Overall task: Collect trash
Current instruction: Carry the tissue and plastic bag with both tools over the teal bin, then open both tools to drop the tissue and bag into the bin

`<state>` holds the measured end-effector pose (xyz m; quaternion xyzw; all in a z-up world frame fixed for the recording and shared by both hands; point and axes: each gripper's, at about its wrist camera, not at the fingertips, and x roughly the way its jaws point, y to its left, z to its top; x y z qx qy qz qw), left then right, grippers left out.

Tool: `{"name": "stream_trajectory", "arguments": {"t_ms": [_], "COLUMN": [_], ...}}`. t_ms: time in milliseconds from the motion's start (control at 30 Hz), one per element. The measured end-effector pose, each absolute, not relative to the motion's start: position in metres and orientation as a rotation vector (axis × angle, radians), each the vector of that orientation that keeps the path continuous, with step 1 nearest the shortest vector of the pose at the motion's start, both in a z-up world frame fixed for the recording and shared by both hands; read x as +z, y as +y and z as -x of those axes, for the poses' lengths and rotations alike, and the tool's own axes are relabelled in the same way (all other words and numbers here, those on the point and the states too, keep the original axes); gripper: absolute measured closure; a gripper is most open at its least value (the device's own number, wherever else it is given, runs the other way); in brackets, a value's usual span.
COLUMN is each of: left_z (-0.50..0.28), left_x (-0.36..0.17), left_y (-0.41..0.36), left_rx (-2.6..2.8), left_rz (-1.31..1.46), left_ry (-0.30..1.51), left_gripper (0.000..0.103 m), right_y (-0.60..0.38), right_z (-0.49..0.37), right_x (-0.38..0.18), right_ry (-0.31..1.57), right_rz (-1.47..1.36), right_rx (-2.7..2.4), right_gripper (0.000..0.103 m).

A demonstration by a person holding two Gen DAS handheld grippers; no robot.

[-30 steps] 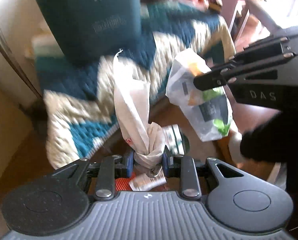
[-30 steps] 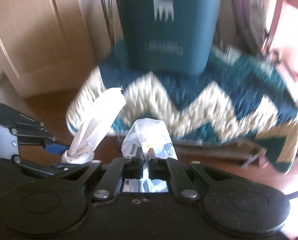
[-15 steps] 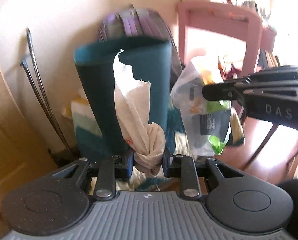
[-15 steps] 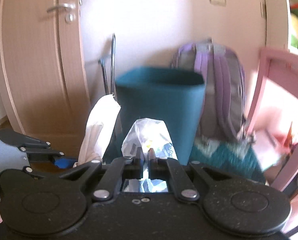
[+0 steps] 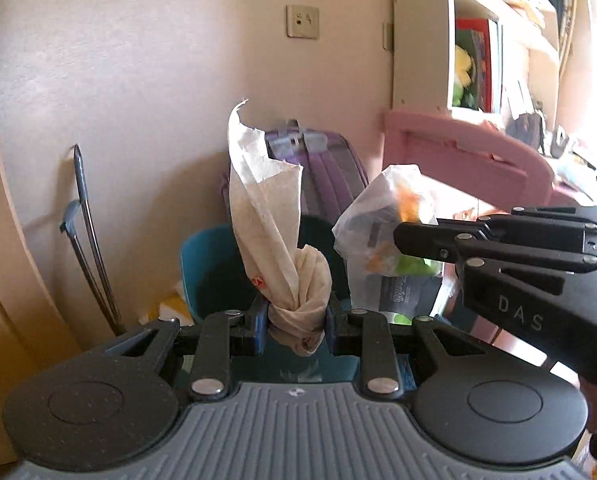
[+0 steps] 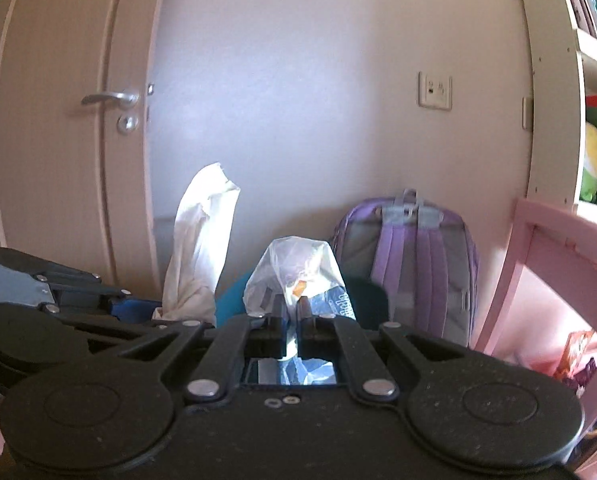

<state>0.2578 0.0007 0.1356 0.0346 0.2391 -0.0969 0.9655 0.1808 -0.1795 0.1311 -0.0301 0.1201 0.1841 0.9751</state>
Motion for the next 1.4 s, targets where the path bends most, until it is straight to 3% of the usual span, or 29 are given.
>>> {"name": "stream_trajectory", "arguments": {"t_ms": [233,867,1167,1267,1367,1400], "left_z": [-0.315,-0.426,-0.438,-0.436,-0.433,-0.429], "left_x": [0.139,0.064,0.041,0.044,0.05,0.053], "left_y": [0.004,0.001,-0.001,0.001,0.002,0.003], "left_rx": [-0.173,-0.139,-0.133,-0.135,-0.113,-0.113], "left_rz": [-0.046,-0.118,-0.15,-0.129,-0.125,-0.128], "left_ry": [0.511,0.793,0.892,0.896,0.869,0.856], "left_gripper": [0.076,0.075,0.074,0.066,0.037,0.035], "right_y": [-0.179,-0.172,-0.169,-0.171,-0.174,-0.176], "right_z": [-0.231,-0.323,-0.33,-0.33,-0.326,-0.325], "right_x": [0.137,0.067,0.052,0.055,0.059,0.06], "right_ry": [0.229,0.463,0.559,0.577,0.576,0.575], "right_rz": [0.033,0.031,0.059,0.053,0.046,0.041], "right_rx": [0.345,0.342,0.346,0.347,0.338,0.335], "right_gripper": [0.1,0.099,0.089,0.083,0.076,0.076]}}
